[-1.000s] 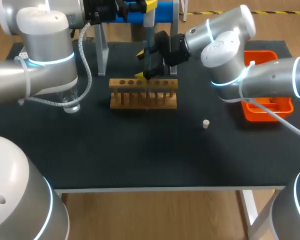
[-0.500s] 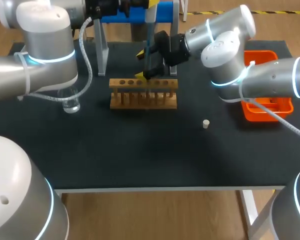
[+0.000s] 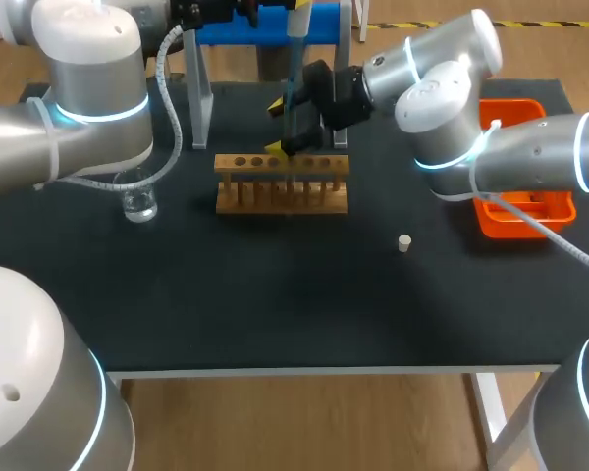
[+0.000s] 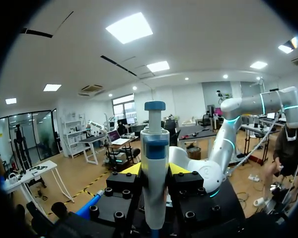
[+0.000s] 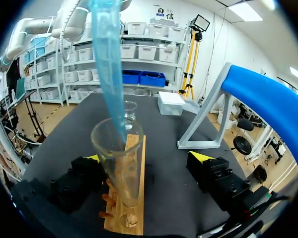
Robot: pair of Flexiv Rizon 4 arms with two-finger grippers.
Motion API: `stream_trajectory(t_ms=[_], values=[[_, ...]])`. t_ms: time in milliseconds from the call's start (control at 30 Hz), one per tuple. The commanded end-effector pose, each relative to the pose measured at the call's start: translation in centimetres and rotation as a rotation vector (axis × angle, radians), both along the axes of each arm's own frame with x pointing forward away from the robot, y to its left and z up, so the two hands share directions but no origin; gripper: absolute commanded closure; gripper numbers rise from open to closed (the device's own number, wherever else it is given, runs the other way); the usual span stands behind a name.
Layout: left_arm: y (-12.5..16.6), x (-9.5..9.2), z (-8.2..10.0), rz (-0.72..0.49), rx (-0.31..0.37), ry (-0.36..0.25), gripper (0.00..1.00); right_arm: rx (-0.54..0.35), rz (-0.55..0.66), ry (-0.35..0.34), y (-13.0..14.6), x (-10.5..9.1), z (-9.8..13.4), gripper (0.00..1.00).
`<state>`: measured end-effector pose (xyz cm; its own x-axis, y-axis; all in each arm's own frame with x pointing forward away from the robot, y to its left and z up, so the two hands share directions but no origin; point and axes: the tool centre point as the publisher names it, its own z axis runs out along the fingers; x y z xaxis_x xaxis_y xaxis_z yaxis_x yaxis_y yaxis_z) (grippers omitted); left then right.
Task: Invert the test tube, pick up the pipette, mount the tip to pipette, aspirate from beaker and dispense into the tube, eject the tip, return the pipette, and cap with the stopper.
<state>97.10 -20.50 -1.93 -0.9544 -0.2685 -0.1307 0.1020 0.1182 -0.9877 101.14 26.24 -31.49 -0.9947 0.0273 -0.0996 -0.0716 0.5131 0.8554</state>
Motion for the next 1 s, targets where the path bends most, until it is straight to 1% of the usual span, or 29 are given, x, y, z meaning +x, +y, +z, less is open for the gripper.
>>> stream_trajectory(t_ms=[33, 400, 533, 633, 833, 1000], values=[[0.0, -0.3, 0.5, 0.005, 0.004, -0.003, 1.00, -0.004, 0.005, 0.004, -0.1, 0.1, 0.1, 0.00], [-0.3, -1.1, 1.5, 0.008, 0.015, -0.032, 1.00, -0.004, 0.005, 0.004, -0.1, 0.1, 0.1, 0.00], [0.5, -1.8, 1.7, 0.042, 0.017, -0.044, 1.00, -0.004, 0.005, 0.004, -0.1, 0.1, 0.1, 0.00], [1.6, -2.7, 1.8, 0.077, 0.017, -0.050, 1.00, -0.004, 0.005, 0.004, -0.1, 0.1, 0.1, 0.00], [3.4, -5.1, 1.4, 0.138, 0.009, -0.046, 1.00, -0.004, 0.005, 0.004, -0.1, 0.1, 0.1, 0.00], [4.4, -7.1, 0.2, 0.166, -0.007, -0.029, 1.00, -0.004, 0.005, 0.004, -0.1, 0.1, 0.1, 0.00]])
